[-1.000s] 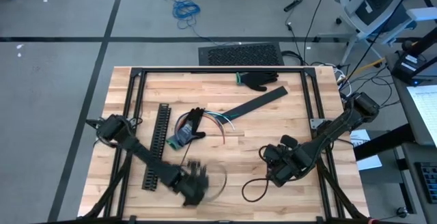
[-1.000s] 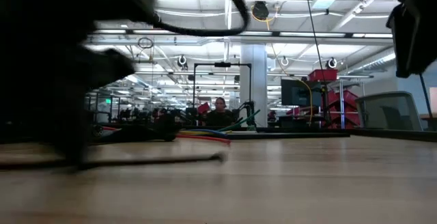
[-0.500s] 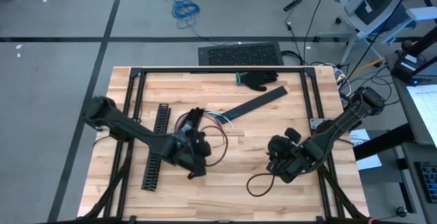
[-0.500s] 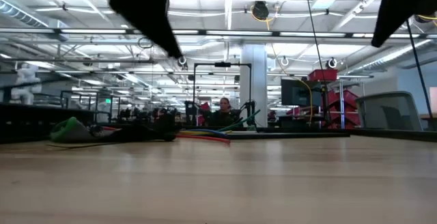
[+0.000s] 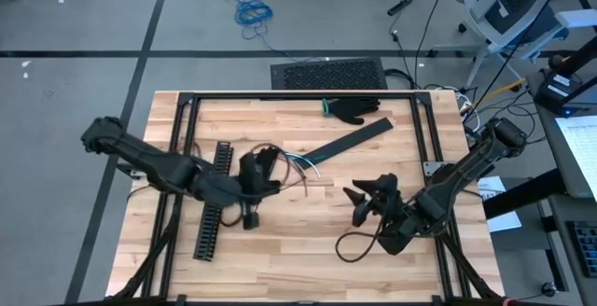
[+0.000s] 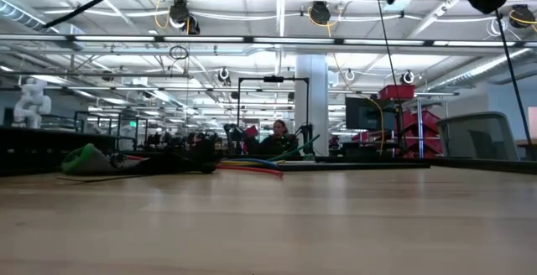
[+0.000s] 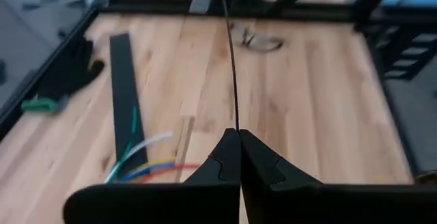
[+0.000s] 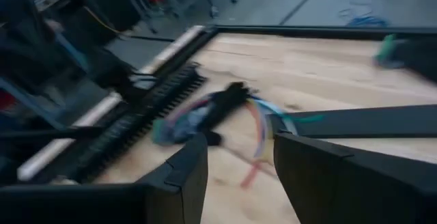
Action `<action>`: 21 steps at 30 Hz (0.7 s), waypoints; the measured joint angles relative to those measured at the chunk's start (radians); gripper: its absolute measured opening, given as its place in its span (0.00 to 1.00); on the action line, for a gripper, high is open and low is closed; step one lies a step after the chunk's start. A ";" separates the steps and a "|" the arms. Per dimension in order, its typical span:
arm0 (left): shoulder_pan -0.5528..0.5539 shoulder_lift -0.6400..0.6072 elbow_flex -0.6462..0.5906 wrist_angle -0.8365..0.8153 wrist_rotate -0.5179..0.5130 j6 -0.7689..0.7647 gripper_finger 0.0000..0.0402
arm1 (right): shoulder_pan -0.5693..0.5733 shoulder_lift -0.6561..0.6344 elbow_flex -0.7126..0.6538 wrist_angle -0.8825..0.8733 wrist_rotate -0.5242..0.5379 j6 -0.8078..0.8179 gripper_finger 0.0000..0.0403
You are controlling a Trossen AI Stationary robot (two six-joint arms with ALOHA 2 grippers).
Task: Ziptie cables
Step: Wrap the cable wires with the black zip tie
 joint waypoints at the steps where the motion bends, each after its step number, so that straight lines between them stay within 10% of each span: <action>1: 0.005 -0.020 0.000 0.003 0.022 0.006 0.00 | -0.005 0.000 -0.015 0.062 -0.002 -0.028 0.38; 8: 0.038 -0.206 -0.129 0.136 0.140 0.055 0.00 | -0.065 0.000 -0.089 0.504 -0.058 -0.304 0.38; 21: 0.222 -0.516 -0.652 0.892 0.338 0.051 0.00 | -0.298 0.000 -0.089 1.094 -0.242 -0.809 0.38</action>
